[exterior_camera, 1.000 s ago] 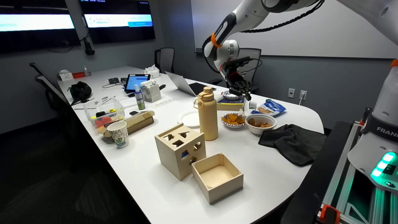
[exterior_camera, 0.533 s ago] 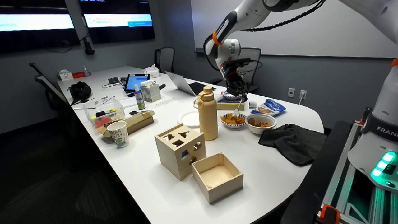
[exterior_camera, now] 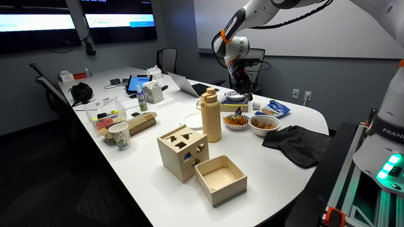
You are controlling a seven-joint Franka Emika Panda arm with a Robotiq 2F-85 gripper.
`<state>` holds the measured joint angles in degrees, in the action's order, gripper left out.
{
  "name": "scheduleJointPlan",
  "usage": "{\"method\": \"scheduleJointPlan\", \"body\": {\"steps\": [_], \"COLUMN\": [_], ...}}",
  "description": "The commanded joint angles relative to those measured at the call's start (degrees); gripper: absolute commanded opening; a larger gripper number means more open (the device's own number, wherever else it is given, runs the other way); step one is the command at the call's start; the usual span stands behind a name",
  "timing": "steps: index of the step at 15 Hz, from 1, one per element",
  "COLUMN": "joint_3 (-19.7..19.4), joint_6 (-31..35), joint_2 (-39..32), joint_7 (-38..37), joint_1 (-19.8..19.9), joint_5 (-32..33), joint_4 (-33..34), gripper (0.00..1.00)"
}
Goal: Use the silver cake spatula to stir the contents in the black and white bowl.
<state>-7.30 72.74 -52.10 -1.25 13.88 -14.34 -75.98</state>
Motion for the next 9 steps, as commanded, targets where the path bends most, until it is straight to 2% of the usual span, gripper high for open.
{"method": "scheduleJointPlan", "body": {"steps": [1,6,9], "joint_3": [1.3,1.1,0.8], "joint_6": [0.4,2.8,7.7], "joint_2": [2.4,3.2,4.8], "joint_7": [5.8,11.0,11.7], "joint_1": [2.3,3.7,4.3], "joint_5": [-0.2,0.0,-1.2], "joint_4": [-3.7,-7.6,-11.5], "gripper": [0.01,0.01,0.01]}}
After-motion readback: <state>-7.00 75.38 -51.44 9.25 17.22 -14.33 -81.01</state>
